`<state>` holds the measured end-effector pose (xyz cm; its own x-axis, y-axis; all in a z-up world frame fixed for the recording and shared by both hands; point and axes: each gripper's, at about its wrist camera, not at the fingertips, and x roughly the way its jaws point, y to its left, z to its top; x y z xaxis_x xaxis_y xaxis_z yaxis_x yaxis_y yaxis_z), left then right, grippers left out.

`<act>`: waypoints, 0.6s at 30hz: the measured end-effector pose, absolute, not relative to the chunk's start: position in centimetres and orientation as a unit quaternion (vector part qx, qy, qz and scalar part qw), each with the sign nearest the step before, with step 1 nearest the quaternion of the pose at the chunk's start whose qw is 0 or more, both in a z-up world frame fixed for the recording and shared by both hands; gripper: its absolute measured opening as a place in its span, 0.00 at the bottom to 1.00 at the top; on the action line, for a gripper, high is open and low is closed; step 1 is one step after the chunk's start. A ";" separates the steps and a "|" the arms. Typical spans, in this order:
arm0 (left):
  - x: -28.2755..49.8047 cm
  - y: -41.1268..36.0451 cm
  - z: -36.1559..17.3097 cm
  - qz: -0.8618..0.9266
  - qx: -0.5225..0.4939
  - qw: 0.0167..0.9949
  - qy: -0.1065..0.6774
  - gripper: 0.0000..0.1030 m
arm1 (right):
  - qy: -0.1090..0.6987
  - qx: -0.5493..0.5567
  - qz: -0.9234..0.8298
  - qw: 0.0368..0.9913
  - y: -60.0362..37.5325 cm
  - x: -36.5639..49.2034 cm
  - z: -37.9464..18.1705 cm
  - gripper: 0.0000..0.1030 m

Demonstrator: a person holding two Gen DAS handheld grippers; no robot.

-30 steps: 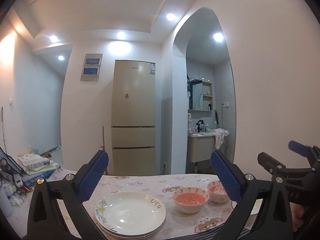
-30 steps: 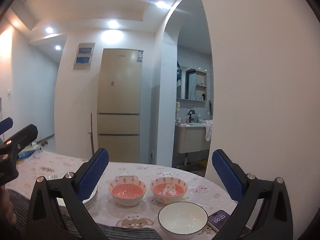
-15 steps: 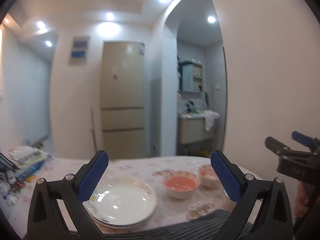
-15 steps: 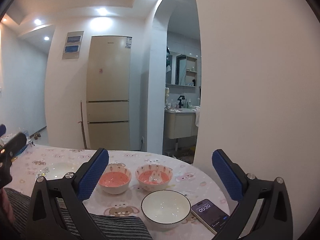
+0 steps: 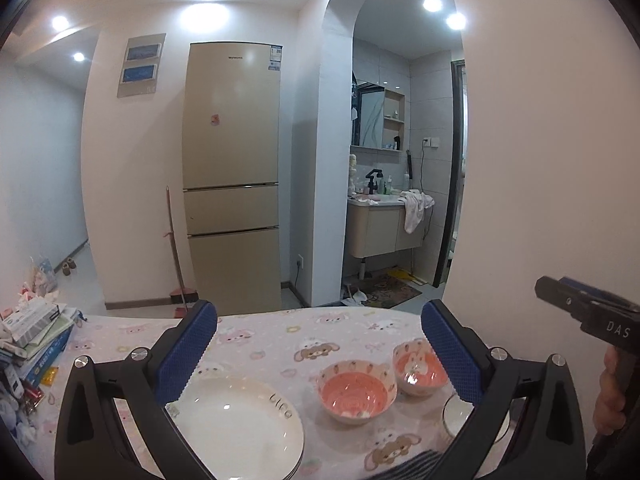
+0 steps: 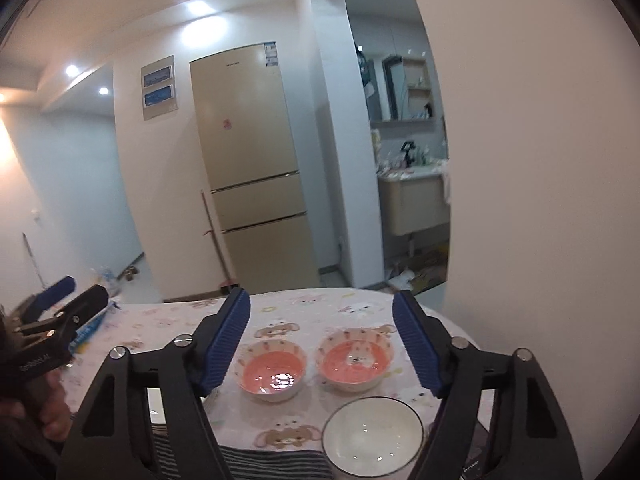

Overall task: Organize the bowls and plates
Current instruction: 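Move the left gripper toward the pink bunny bowls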

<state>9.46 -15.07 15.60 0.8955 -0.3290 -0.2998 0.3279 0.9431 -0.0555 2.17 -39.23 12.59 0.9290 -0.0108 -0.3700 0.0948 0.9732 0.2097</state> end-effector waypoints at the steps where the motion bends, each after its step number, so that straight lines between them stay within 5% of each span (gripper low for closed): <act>1: 10.0 -15.5 15.9 -0.166 -0.001 0.974 0.153 1.00 | 0.193 0.117 -0.031 0.974 -39.7 2.9 12.9 0.63; 8: 13.8 -19.8 14.9 -0.183 0.000 0.967 0.178 0.99 | 0.216 0.128 -0.054 0.966 -41.7 6.1 11.9 0.52; 18: 19.6 -25.7 9.5 -0.226 0.031 0.928 0.295 0.74 | 0.283 0.153 -0.024 0.947 -44.7 11.4 6.6 0.23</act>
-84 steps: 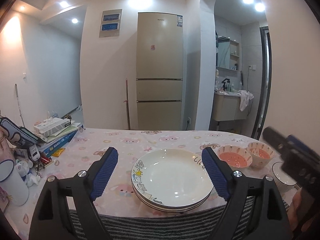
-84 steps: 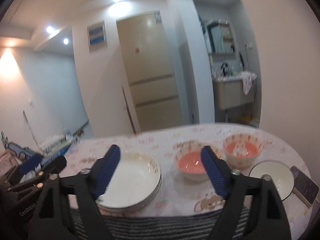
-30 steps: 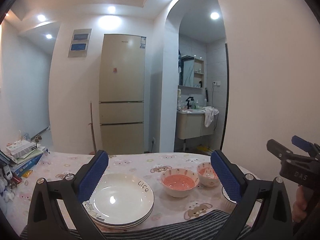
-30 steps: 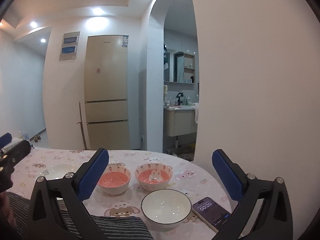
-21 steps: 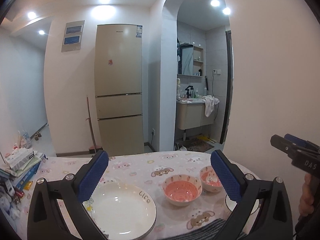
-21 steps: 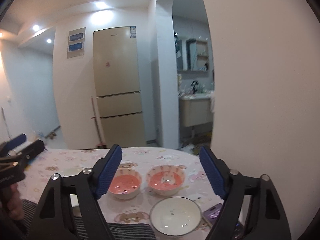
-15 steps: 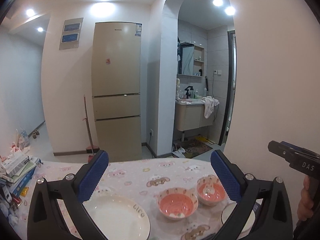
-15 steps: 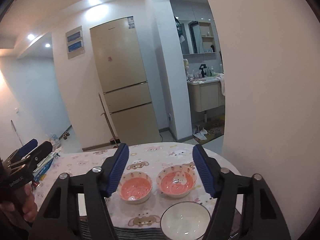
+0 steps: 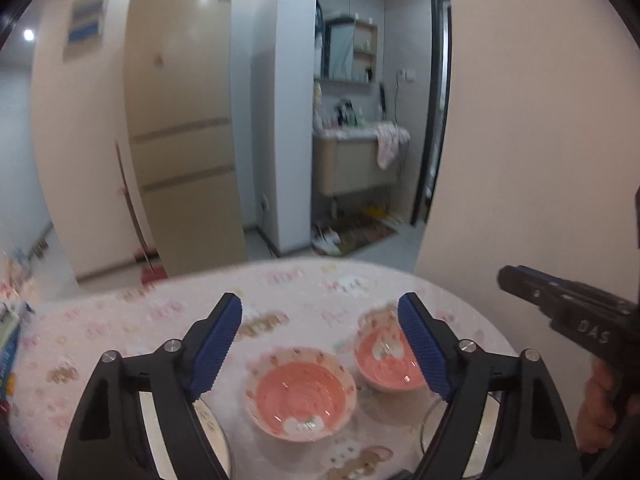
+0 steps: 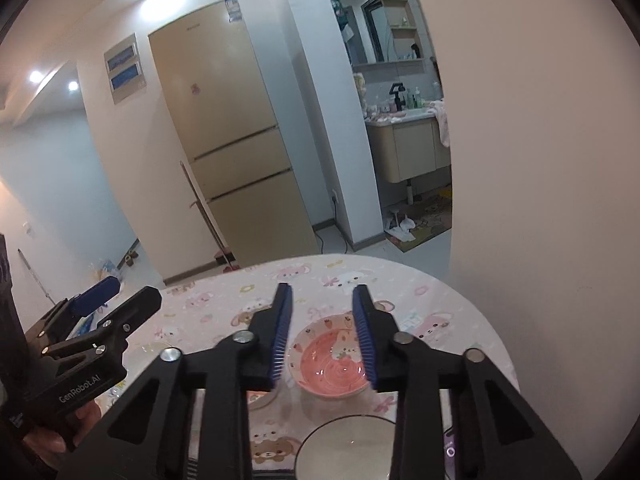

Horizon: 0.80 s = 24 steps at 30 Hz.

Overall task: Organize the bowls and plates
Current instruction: 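Move the left gripper toward the pink bunny bowls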

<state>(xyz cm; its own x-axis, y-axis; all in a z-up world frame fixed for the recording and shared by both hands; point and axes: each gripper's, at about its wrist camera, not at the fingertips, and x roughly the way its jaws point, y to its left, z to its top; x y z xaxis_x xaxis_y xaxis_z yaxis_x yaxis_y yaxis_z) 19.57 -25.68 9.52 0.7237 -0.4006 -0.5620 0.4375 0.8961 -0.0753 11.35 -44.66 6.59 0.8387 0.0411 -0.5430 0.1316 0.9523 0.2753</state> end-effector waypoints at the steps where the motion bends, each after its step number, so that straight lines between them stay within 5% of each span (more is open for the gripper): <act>1: 19.9 -25.8 9.2 -0.227 0.029 0.924 0.306 0.74 | 0.298 0.156 -0.016 0.942 -44.9 12.1 5.9 0.22; 6: 20.5 -26.5 6.9 -0.218 0.050 0.915 0.335 0.74 | 0.343 0.178 0.036 0.922 -46.7 14.0 2.7 0.23; 14: 20.8 -28.2 4.2 -0.229 0.054 0.909 0.344 0.73 | 0.187 0.289 0.143 0.928 -52.0 13.9 -2.1 0.23; 24: 23.5 -28.7 2.0 -0.224 0.054 0.891 0.390 0.73 | 0.291 0.337 0.187 0.876 -54.8 19.8 -7.5 0.26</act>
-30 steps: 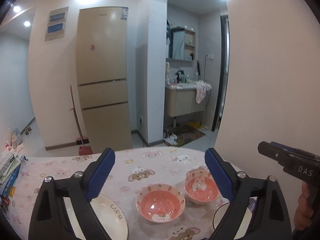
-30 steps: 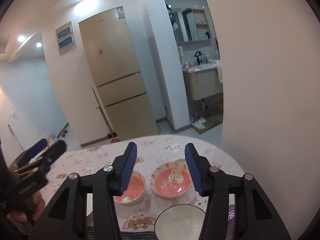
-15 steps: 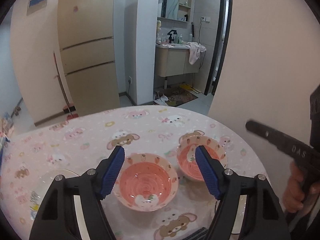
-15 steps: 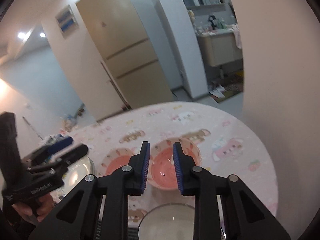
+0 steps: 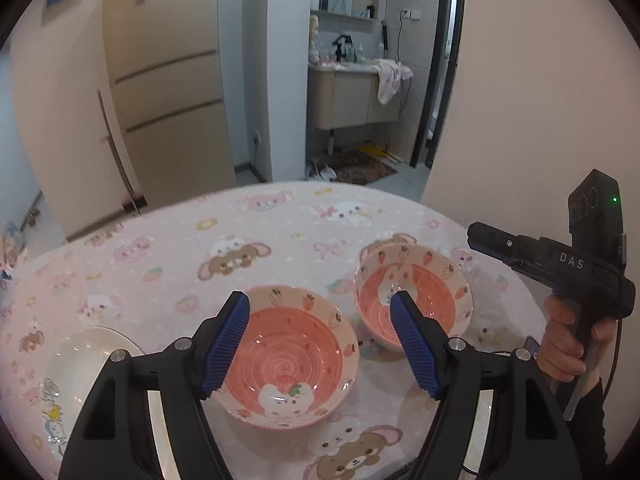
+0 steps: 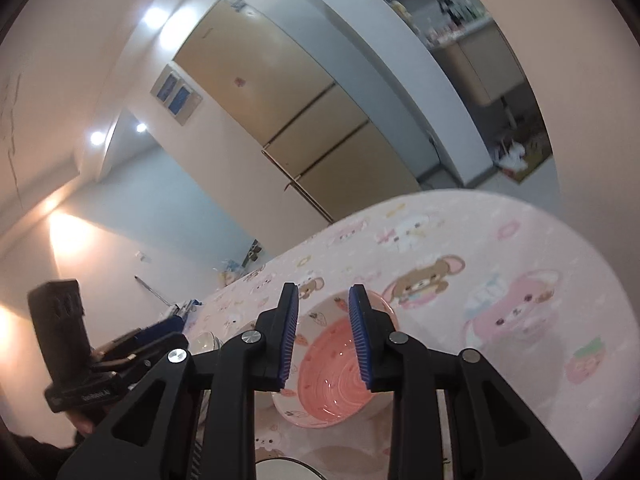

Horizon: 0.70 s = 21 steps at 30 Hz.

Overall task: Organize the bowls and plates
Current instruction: 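Move the left gripper toward the pink bunny bowls, then close the left gripper on the rim of a pink bunny bowl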

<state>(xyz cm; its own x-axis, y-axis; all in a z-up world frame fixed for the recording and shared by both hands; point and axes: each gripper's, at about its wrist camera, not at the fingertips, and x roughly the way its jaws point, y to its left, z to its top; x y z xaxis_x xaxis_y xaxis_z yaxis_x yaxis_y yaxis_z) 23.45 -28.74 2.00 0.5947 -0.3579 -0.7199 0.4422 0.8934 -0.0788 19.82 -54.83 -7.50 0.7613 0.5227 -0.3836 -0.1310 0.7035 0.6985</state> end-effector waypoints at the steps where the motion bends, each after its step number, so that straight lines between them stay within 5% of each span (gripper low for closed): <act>1: 23.8 -28.8 1.7 -0.227 0.052 0.887 0.398 0.73 | 0.297 0.328 0.178 0.879 -54.8 19.8 -7.4 0.26; 9: 28.6 -30.2 1.1 -0.246 0.056 0.853 0.457 0.61 | 0.403 0.310 0.101 0.855 -55.1 20.2 -6.9 0.26; 21: 32.8 -35.0 -3.6 -0.272 0.105 0.796 0.530 0.60 | 0.533 0.239 0.020 0.811 -52.1 21.4 -8.5 0.35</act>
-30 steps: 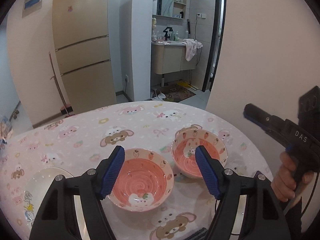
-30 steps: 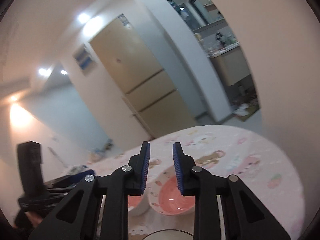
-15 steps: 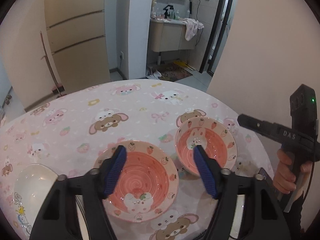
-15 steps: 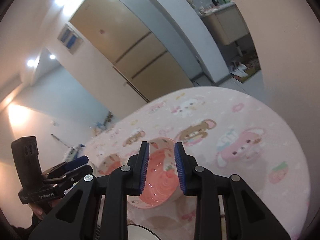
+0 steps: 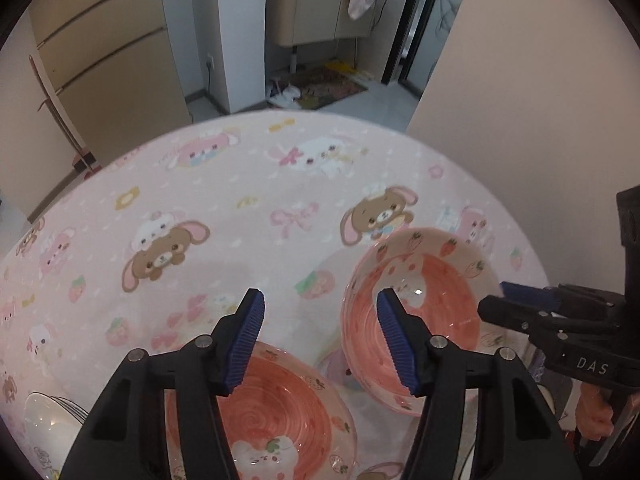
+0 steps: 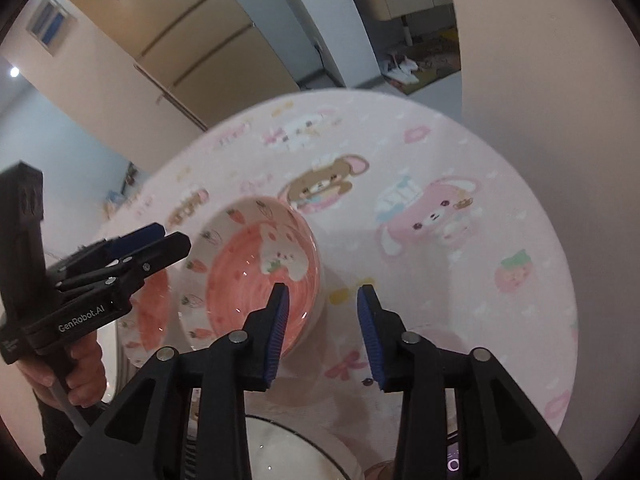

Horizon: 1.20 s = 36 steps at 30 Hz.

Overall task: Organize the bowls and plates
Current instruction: 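Close the left gripper on the rim of a pink bunny bowl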

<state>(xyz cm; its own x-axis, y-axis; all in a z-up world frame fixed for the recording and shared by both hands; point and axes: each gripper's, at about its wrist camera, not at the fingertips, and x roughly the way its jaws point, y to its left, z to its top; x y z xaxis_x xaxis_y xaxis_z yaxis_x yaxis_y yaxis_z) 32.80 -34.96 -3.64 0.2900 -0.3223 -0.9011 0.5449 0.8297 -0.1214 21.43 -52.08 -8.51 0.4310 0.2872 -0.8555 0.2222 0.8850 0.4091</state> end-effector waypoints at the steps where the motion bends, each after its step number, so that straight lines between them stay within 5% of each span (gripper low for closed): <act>1: 32.8 -35.1 -4.0 -0.273 0.108 0.792 0.536 0.60 | 0.536 0.239 0.013 0.810 -52.0 21.6 -8.7 0.35; 5: 32.2 -35.6 -4.2 -0.277 0.129 0.794 0.525 0.58 | 0.543 0.238 -0.009 0.805 -51.7 21.9 -9.3 0.23; 8: 32.4 -36.7 -4.9 -0.265 0.163 0.787 0.532 0.46 | 0.544 0.251 -0.012 0.800 -51.6 21.9 -9.3 0.18; 13: 33.1 -38.3 -6.1 -0.251 0.190 0.766 0.560 0.39 | 0.560 0.278 -0.030 0.780 -51.6 22.3 -10.0 0.17; 17: 33.9 -39.0 -6.9 -0.269 0.161 0.731 0.606 0.18 | 0.577 0.237 -0.040 0.780 -50.5 23.2 -10.0 0.16; 20: 34.8 -39.0 -7.4 -0.268 0.145 0.722 0.622 0.17 | 0.588 0.222 -0.038 0.777 -49.5 23.6 -10.4 0.10; 36: 33.4 -37.8 -2.3 -0.280 0.142 0.760 0.569 0.14 | 0.557 0.216 -0.040 0.801 -49.8 23.1 -6.5 0.08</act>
<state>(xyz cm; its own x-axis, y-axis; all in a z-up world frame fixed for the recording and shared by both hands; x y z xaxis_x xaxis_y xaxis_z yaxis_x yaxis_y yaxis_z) 33.40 -37.75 -2.27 0.1955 -0.2637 -0.9446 0.5874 0.8028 -0.1025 23.11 -49.75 -6.54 0.3758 0.1773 -0.9096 0.3043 0.9035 0.3019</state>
